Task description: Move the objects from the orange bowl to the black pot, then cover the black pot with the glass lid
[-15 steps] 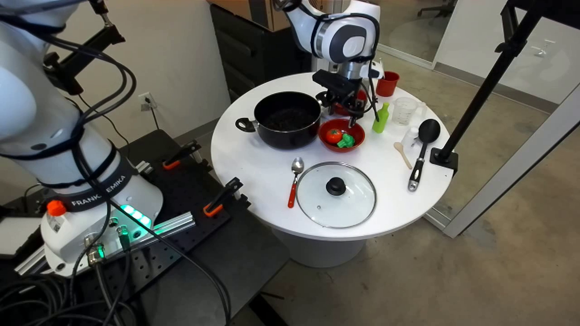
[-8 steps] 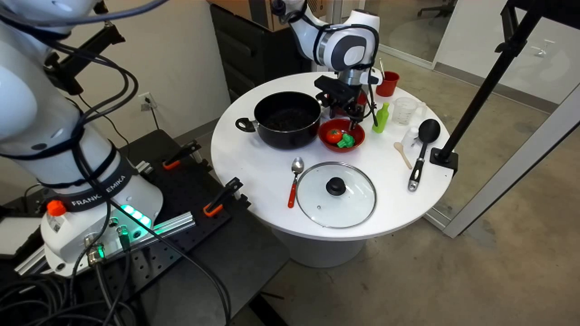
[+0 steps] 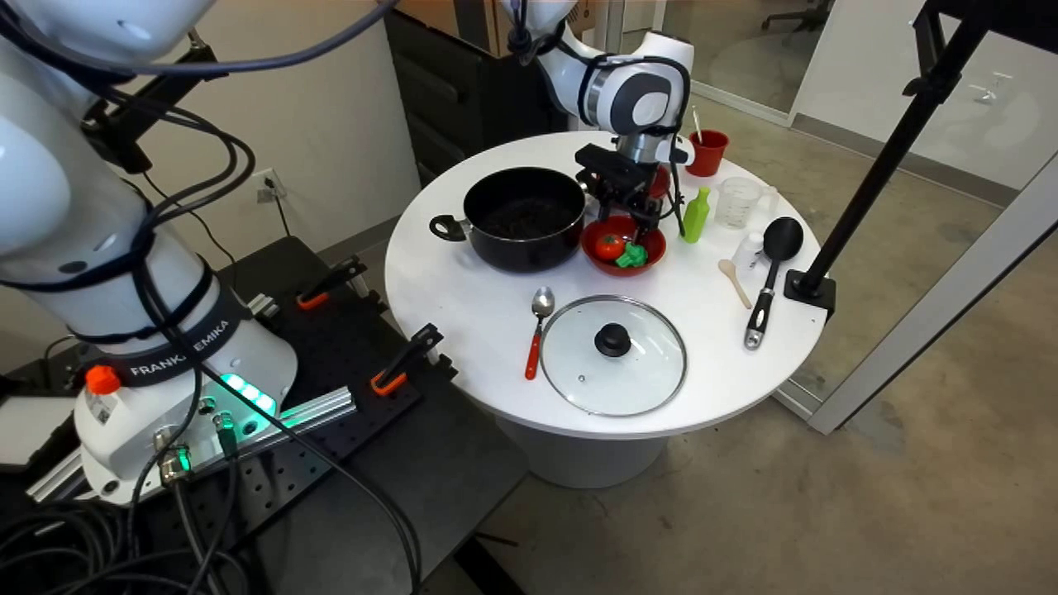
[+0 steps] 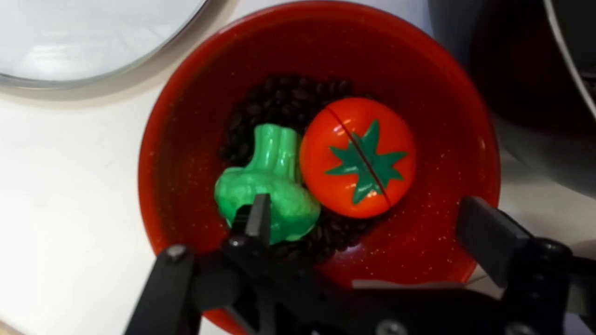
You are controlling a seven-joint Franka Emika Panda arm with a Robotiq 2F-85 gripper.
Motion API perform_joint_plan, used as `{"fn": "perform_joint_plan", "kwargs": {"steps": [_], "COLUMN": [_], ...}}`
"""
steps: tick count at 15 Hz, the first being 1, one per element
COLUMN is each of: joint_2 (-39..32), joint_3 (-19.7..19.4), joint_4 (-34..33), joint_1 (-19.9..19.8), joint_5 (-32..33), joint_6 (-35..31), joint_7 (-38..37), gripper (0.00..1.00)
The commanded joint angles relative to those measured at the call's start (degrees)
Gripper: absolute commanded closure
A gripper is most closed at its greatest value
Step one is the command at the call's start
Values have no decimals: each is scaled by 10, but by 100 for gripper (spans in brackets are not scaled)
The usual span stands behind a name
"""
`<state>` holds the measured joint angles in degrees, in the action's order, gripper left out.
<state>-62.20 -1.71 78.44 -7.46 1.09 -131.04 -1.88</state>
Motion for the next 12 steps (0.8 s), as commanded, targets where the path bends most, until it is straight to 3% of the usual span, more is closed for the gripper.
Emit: {"fn": "perform_joint_plan", "kwargs": {"steps": [1, 12], "joint_2": [-37, -86], "joint_3": [-9, -23], "joint_4": [-62, -142], "joint_1": [12, 3], "joint_5": [-7, -3], "joint_6": [54, 170], "joint_7": [-9, -9], "gripper": [0, 0]}}
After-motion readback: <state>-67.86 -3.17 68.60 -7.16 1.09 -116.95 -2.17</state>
